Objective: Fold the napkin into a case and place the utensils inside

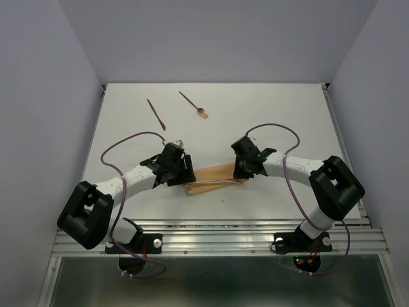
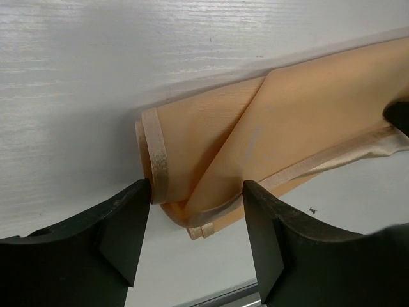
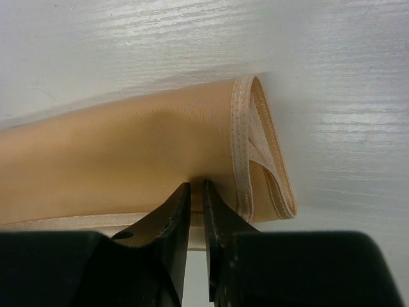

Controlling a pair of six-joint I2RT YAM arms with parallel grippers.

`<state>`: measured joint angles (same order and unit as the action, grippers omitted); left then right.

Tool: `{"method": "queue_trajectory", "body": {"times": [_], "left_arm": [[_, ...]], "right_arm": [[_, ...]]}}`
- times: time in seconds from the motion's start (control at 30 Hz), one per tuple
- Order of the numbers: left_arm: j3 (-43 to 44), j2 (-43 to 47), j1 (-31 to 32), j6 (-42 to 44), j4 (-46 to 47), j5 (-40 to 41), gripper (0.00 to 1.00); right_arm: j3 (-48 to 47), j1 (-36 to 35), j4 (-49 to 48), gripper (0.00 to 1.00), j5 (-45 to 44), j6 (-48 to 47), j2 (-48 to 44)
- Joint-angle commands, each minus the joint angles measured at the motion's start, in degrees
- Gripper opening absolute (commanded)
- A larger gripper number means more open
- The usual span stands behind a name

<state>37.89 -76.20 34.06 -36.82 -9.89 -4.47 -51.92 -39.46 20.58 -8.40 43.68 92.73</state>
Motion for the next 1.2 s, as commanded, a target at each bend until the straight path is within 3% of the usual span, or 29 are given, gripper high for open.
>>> {"method": "queue_trajectory", "body": {"times": [0.0,0.2,0.47,0.63,0.73,1.17], "left_arm": [[0.17,-0.79,0.3,1.31,1.1,-0.71,0.68],[0.17,-1.05,0.3,1.4,1.1,-0.63,0.56],[0.08,-0.96,0.39,1.31,0.93,-0.28,0.31],[0.17,-0.7,0.3,1.13,0.49,0.16,0.2],[0.26,-0.35,0.3,1.13,0.31,0.43,0.16],[-0.01,-0.7,0.3,0.96,0.57,0.43,0.05]], "right_arm": [[-1.69,-0.44,0.25,0.2,-1.88,-0.88,0.26],[-2.48,-0.44,0.52,0.2,-1.97,-0.97,0.52],[-3.8,-0.44,2.27,0.2,-3.63,-1.32,-1.14],[-3.8,-0.44,3.68,0.3,-7.32,-1.49,-4.3],[-3.36,-0.44,4.03,0.36,-7.94,-1.41,-5.27],[2.35,6.06,2.36,0.37,-2.76,-0.79,-9.76]]}}
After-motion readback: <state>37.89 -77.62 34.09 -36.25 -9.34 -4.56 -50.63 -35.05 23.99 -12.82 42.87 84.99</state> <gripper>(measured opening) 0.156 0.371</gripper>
